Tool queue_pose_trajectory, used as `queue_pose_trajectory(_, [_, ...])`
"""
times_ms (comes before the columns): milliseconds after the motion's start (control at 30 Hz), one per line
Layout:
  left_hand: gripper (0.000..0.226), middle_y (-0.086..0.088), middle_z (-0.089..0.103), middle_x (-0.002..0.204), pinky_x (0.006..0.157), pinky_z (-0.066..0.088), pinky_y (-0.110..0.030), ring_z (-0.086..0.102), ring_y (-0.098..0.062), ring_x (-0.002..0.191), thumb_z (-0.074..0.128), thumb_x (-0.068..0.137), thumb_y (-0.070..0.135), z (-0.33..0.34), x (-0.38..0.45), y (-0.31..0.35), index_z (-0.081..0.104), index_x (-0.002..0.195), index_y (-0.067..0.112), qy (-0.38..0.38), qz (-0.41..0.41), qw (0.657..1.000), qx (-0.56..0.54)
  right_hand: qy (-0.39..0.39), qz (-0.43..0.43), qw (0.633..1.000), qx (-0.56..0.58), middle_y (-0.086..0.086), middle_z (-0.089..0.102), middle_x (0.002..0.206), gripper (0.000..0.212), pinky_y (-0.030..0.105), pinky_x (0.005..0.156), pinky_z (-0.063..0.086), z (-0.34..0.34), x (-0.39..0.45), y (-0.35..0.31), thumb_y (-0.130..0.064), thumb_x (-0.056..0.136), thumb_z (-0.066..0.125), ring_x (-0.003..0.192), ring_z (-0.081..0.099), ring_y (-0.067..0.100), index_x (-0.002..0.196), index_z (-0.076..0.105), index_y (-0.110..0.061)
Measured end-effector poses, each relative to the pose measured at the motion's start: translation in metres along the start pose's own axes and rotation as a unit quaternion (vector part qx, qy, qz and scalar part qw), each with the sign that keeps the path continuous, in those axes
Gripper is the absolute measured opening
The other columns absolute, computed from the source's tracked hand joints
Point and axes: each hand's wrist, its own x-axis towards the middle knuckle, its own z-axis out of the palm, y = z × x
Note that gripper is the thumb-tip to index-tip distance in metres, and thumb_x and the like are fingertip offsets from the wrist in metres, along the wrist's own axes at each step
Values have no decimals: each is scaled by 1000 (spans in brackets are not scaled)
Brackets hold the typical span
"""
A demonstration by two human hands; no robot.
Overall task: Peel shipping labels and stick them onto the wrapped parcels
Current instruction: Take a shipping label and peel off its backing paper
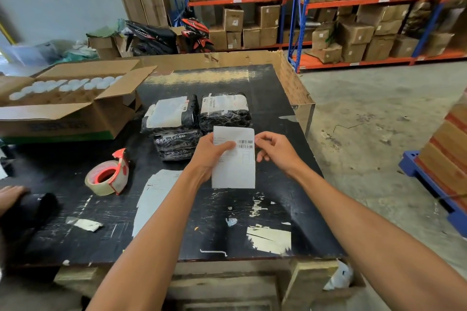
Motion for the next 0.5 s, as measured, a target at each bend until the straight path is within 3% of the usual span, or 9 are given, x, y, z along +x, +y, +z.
queue_pose_trajectory(300, [22,-8,77,103,68,59,-34,75,-24,88,72,87,-1,-11,2,-1,67,105,10,-8,-4,1000,-5,10,-15,999,-28,7,77,92,15,17,53,42,9,2,3,-18,101,59,56,60,13,97,73,-14])
queue_pose_trajectory(500, [24,-12,77,105,73,59,-41,74,-28,88,73,85,0,-15,3,-2,67,106,10,-9,-19,999,-30,4,-10,999,30,4,76,89,15,19,51,42,12,3,0,-12,102,57,55,59,11,100,72,-11])
